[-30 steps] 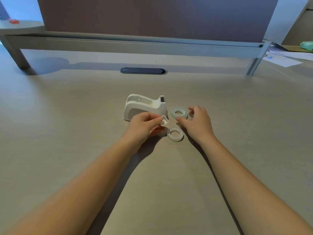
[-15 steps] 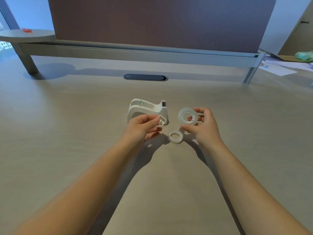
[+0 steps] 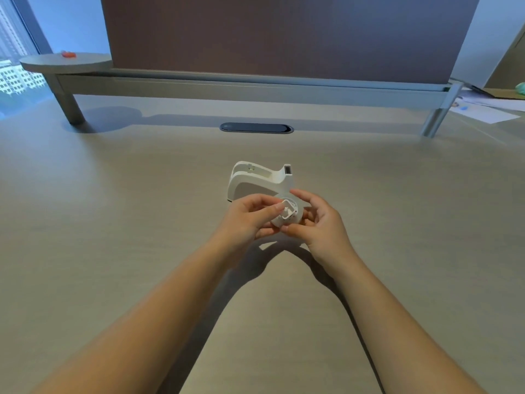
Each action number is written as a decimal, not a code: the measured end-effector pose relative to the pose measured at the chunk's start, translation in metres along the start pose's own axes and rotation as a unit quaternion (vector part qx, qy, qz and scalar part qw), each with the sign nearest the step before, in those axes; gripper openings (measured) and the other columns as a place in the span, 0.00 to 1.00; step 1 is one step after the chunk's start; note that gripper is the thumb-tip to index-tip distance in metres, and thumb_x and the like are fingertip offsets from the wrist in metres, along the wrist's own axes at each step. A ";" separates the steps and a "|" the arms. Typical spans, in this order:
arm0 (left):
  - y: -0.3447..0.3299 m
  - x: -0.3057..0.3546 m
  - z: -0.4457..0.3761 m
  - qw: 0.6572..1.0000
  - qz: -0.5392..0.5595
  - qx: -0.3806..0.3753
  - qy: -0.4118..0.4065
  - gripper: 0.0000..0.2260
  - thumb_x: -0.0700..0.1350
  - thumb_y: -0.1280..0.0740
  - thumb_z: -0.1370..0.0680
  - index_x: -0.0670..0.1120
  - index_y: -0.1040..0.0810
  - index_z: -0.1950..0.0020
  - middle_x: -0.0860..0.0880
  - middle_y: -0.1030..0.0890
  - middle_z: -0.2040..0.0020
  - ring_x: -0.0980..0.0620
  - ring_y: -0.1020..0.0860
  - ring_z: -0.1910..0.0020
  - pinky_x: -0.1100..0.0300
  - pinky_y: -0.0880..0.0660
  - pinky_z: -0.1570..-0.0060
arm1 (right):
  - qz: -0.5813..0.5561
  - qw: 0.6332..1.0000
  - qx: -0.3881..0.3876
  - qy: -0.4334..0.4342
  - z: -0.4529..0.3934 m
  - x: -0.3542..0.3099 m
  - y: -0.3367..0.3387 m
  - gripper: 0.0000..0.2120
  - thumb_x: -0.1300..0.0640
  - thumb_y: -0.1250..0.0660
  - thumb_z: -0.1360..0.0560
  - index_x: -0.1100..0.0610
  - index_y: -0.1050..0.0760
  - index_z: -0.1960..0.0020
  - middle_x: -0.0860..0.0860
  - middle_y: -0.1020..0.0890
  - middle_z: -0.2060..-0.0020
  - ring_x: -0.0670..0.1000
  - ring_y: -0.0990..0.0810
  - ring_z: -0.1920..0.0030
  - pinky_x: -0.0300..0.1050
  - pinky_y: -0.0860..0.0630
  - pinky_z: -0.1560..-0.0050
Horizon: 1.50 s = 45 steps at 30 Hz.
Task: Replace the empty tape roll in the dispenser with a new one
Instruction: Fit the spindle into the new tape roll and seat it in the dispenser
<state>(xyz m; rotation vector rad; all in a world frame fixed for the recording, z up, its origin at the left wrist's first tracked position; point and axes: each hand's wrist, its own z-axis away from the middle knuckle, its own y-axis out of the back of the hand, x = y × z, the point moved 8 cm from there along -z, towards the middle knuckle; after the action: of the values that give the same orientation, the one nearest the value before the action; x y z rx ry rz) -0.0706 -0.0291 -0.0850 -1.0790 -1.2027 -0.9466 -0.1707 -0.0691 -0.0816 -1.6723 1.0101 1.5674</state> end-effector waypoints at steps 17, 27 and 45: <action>0.004 -0.004 -0.006 0.998 0.051 0.036 -0.016 0.06 0.39 0.36 0.28 0.46 0.28 0.52 0.46 0.22 0.56 0.51 0.20 0.59 0.60 0.20 0.62 | 0.335 0.921 0.084 0.179 0.007 -0.032 0.003 0.11 0.57 0.34 0.29 0.59 0.24 0.48 0.54 0.20 0.51 0.46 0.29 0.53 0.27 0.35 0.58; 0.002 -0.010 -0.008 0.999 0.045 0.003 0.023 0.06 0.39 0.36 0.28 0.43 0.22 0.54 0.47 0.19 0.58 0.54 0.19 0.61 0.66 0.20 0.62 | 0.322 0.933 0.062 0.150 0.003 -0.021 0.004 0.10 0.59 0.34 0.28 0.58 0.26 0.48 0.49 0.23 0.56 0.47 0.26 0.56 0.29 0.30 0.59; 0.002 -0.008 -0.009 0.999 0.050 0.019 0.003 0.07 0.38 0.40 0.25 0.41 0.27 0.48 0.44 0.21 0.59 0.50 0.21 0.61 0.59 0.20 0.59 | 0.427 0.870 0.066 0.236 0.008 -0.034 -0.011 0.14 0.56 0.41 0.30 0.62 0.23 0.50 0.59 0.18 0.56 0.54 0.21 0.57 0.25 0.35 0.53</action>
<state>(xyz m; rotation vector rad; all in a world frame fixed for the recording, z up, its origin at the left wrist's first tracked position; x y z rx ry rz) -0.0670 -0.0377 -0.0934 -1.0951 -1.1476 -0.8463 -0.1653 -0.0527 -0.0488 -1.6269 2.2967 1.5255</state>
